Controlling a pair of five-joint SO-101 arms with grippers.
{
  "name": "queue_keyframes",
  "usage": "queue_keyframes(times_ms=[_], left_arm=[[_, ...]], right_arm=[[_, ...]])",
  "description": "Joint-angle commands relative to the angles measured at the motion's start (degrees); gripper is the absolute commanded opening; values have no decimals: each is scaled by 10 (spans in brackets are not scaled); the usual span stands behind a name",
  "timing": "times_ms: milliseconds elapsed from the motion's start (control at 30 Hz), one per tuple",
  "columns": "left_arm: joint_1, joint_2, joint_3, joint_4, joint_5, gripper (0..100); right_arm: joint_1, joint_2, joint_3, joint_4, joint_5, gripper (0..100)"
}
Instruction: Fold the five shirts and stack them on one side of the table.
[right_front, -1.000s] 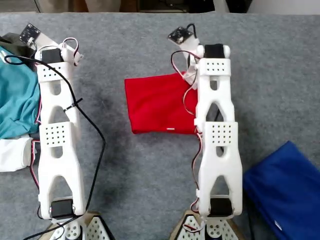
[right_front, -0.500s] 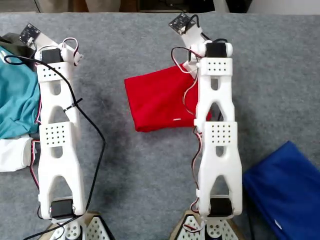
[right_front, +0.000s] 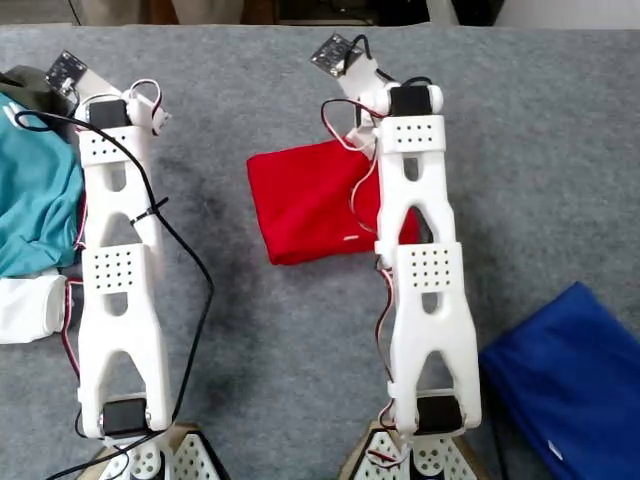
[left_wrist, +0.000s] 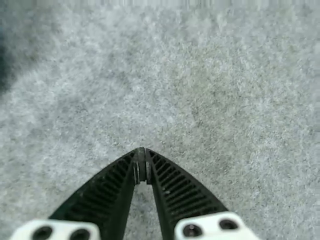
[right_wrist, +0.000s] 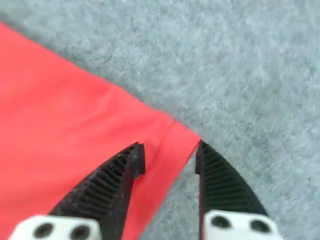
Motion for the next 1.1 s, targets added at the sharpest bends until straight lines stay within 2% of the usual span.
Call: queue_keyframes(times_ms=[0, 67, 133, 267, 367, 400, 467, 600, 833, 967, 1067], left_arm=[[6, -13, -8, -10, -6, 19], [6, -13, -8, -10, -6, 19], [8, -13, -8, -10, -6, 19], [31, -15, -9, -3, -23, 19], [69, -29, -51, 50, -27, 19], [84, -34, -74, 73, -37, 19], [114, -52, -74, 98, -61, 19], [164, -65, -67, 133, -76, 19], [226, -66, -71, 164, -104, 19], [249, -66, -67, 173, -106, 19], [259, -65, -66, 182, -143, 19]], right_arm=[[11, -7, -47, 23, 5, 200], [22, -7, -88, 38, 3, 200], [35, -7, -130, 53, -34, 200], [64, -58, -121, 76, -105, 200], [83, -101, -122, 125, -136, 195], [84, -115, -116, 144, -137, 167], [91, -143, -89, 145, -140, 20], [95, -225, 29, 145, -139, 11], [92, -404, 375, 139, -137, 5], [91, -481, 538, 90, -135, 5], [89, -527, 645, 45, -127, 5]])
